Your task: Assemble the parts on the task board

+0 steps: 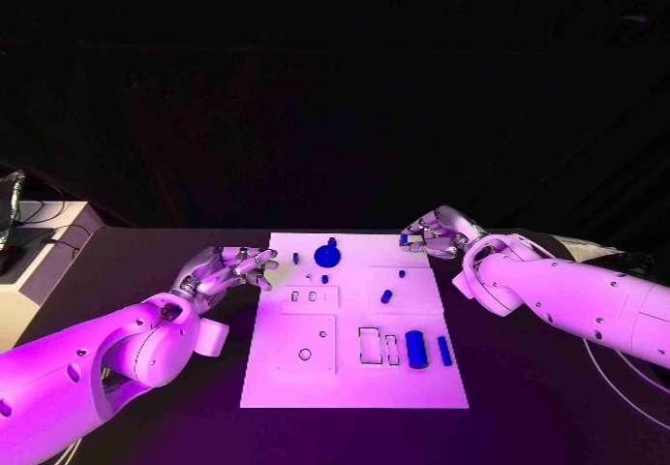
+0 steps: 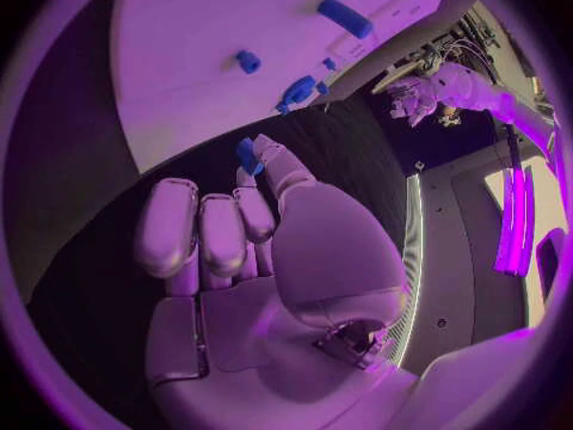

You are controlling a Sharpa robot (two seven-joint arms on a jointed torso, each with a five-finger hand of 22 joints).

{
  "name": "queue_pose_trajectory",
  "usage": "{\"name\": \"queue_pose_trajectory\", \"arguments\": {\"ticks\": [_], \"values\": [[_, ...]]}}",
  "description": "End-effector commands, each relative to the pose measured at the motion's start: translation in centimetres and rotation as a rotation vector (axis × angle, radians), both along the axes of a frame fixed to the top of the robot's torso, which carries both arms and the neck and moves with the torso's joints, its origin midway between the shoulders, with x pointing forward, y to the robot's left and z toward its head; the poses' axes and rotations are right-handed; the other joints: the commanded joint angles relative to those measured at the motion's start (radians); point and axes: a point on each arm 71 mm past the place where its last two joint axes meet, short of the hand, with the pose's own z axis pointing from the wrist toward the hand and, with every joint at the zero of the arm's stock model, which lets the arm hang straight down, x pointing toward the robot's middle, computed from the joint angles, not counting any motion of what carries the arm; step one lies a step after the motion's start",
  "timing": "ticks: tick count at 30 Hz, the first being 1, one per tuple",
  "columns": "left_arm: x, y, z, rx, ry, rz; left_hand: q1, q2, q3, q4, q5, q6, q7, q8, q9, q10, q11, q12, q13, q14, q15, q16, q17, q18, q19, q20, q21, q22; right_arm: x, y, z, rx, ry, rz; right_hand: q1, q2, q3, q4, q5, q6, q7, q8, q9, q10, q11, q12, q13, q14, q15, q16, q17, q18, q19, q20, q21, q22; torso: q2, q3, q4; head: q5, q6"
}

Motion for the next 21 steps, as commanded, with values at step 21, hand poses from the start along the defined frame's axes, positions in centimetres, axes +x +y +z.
{"name": "queue_pose_trajectory", "arguments": {"ticks": [21], "values": [[0.1, -0.8, 0.0, -0.014, 0.000, -0.025, 0.004, -0.002, 0.000, -0.003, -0.003, 0.000, -0.001, -0.002, 0.001, 0.001, 0.001, -0.003, 0.001, -0.002, -0.001, -0.004, 0.001, 0.008, -0.002, -0.004, 0.004, -0.002, -3.8, 13.1, -1.9, -0.087, 0.056, 0.121, -0.014, 0.009, 0.013, 0.005, 0.000, -0.001, 0.001, 0.004, 0.001, -0.006, -0.002, -0.010, 0.028, 0.000, 0.002, -0.012, -0.011, 0.009, 0.072, -0.005, -0.016, 0.147, -0.003, -0.0073, 0.0024, 0.027, -0.011]]}}
